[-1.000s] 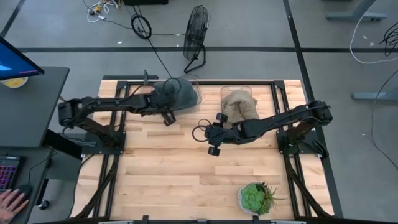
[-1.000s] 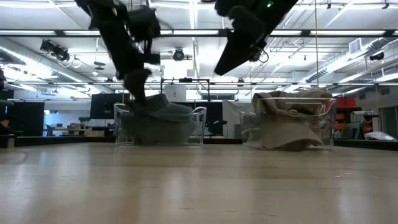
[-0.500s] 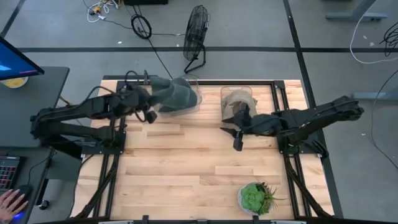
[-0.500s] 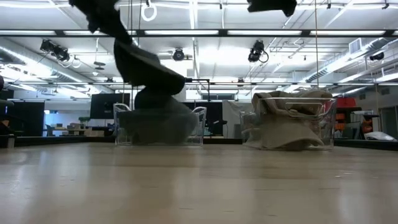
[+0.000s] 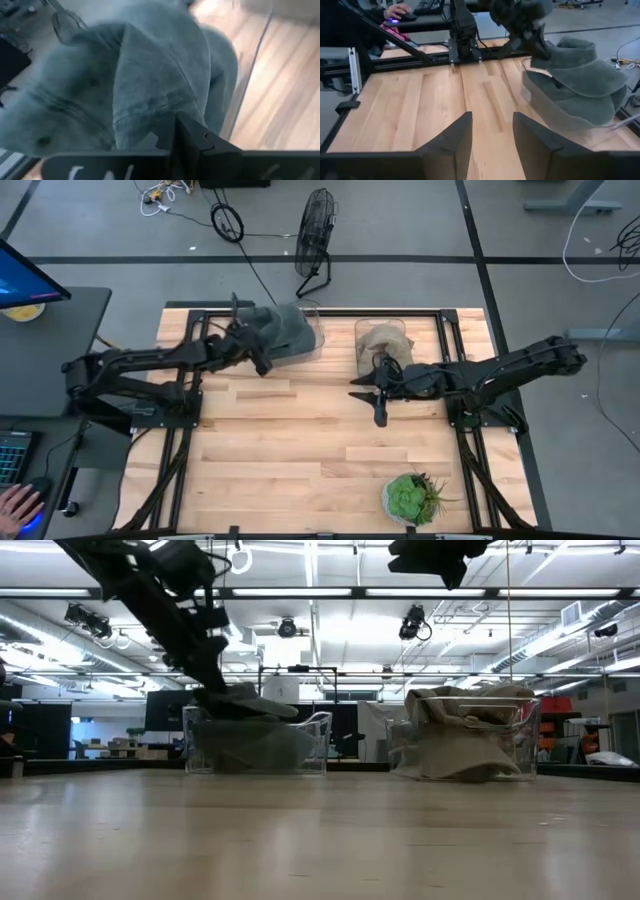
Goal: Pick & Place hat
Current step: Put the black cap into the left transparent bin, then return to Home Position
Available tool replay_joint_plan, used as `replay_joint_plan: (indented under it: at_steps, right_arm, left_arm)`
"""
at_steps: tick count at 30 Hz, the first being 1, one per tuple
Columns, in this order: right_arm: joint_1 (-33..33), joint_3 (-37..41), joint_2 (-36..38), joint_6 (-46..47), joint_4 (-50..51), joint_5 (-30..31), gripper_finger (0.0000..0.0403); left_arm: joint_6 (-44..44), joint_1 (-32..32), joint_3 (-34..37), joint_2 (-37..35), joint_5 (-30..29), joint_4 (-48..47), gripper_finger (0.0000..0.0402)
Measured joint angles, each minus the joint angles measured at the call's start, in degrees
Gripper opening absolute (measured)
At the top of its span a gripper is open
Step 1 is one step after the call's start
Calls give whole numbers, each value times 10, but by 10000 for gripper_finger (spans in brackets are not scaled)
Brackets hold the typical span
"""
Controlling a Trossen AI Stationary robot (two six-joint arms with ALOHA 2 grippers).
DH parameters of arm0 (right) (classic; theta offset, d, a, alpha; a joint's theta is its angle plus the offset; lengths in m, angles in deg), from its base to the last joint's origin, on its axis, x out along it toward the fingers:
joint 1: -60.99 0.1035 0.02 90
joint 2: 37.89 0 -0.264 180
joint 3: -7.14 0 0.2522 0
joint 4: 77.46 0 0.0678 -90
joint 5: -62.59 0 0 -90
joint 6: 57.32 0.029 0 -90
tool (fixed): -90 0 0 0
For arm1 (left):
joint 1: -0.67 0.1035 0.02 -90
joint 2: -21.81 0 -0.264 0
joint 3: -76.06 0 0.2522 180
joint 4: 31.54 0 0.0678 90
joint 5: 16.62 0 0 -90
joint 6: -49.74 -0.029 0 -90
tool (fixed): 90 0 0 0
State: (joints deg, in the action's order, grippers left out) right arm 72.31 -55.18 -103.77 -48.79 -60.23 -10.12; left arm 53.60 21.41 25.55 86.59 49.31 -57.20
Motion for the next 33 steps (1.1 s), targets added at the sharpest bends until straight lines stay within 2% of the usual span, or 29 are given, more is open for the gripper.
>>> replay_joint_plan:
  at_steps: [3,8,12,15,21,27,30,33]
  right_arm:
    - [0,0,0,-9,3,0,146]
    - [0,0,0,-16,2,0,146]
    - [0,0,0,-15,3,-3,146]
    - [0,0,0,-15,6,-4,146]
    - [0,0,0,-15,5,-4,146]
    - [0,0,32,-15,7,-3,146]
    - [0,0,67,-17,36,-3,146]
    - [0,16,101,-16,34,-2,146]
  left_arm:
    - [-4,4,0,28,6,-1,47]
    - [-5,-3,-25,38,27,-24,119]
    - [-27,-30,-100,8,24,-104,170]
    - [-22,-53,-169,-12,8,-193,192]
    - [58,-87,-262,-60,2,-319,193]
    - [69,-112,-267,-144,-19,-342,176]
    - [71,-121,-236,-196,-22,-328,175]
    - [72,-132,-146,-256,-8,-274,175]
